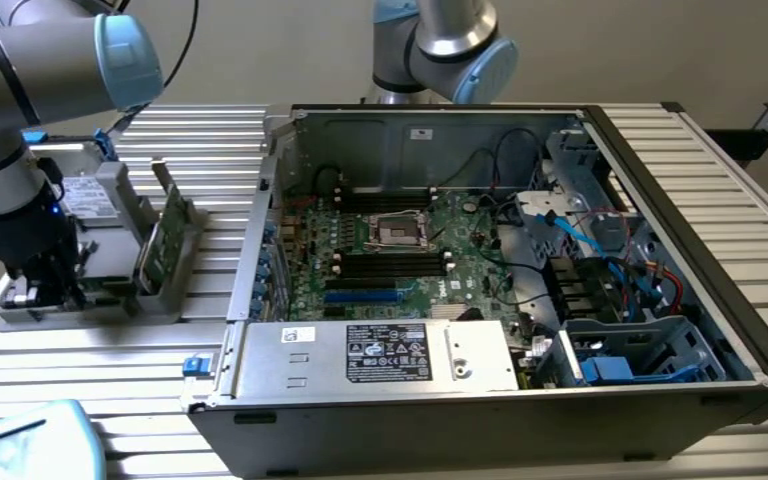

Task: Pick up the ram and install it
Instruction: 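Pick up the ram and move it above insertion slot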

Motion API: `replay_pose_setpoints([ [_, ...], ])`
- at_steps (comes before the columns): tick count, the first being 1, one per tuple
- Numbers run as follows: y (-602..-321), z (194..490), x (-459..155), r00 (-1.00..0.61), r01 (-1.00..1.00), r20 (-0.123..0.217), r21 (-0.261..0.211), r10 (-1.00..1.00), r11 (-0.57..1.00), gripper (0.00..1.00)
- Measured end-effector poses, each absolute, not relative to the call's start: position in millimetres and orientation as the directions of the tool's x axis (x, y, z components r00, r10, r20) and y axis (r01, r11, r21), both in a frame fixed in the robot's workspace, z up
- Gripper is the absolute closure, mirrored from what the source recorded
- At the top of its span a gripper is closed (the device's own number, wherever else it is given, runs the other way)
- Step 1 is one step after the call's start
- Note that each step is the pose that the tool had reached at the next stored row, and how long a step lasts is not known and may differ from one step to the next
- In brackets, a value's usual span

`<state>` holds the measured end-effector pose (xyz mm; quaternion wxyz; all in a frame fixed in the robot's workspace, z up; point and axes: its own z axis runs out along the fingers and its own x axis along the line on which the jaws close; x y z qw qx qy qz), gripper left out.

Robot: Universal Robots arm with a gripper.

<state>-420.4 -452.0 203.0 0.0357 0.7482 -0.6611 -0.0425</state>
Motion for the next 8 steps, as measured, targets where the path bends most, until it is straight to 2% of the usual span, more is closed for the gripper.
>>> replay_pose_setpoints([
  [8,-452,226,-420,0.122,-0.984,-0.019,0.126,-0.992,-0.123,0.86],
])
